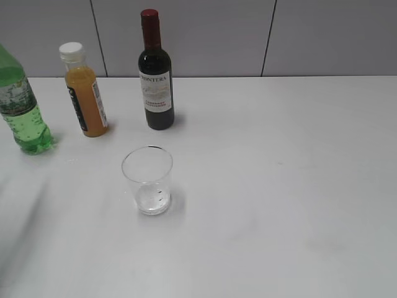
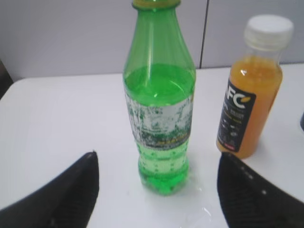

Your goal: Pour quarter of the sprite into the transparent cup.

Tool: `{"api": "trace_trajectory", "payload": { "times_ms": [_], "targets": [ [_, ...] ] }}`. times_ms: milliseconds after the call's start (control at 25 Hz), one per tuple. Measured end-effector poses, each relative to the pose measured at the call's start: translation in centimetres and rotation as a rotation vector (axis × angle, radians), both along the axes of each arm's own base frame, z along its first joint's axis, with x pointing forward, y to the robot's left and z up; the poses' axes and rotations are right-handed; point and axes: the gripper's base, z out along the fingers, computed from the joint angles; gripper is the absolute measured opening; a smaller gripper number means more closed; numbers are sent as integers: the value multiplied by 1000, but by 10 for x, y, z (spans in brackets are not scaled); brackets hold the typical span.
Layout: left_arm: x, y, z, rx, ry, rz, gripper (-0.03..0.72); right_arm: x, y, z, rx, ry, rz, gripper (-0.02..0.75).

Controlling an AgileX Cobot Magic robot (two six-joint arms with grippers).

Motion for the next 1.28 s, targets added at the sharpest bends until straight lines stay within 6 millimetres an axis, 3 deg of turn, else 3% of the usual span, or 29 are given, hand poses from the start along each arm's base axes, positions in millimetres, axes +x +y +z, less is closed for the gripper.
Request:
{"api": "trace_trajectory", "payload": {
  "times_ms": [480,640,800,1000,1280],
  "targets": [
    [-11,-8,61,-17,499,-98,588,0,0,0,0,0,0,594],
    [-27,-8,75,-62,598,-58,588,0,0,0,0,0,0,594],
    [-53,-7,88,-67,607,-52,588,0,0,0,0,0,0,594],
    [-93,-4,110,-38,501,-47,588,0,0,0,0,0,0,594],
    [-148,-2,93,-27,457,-44,588,0,0,0,0,0,0,594]
  ]
}}
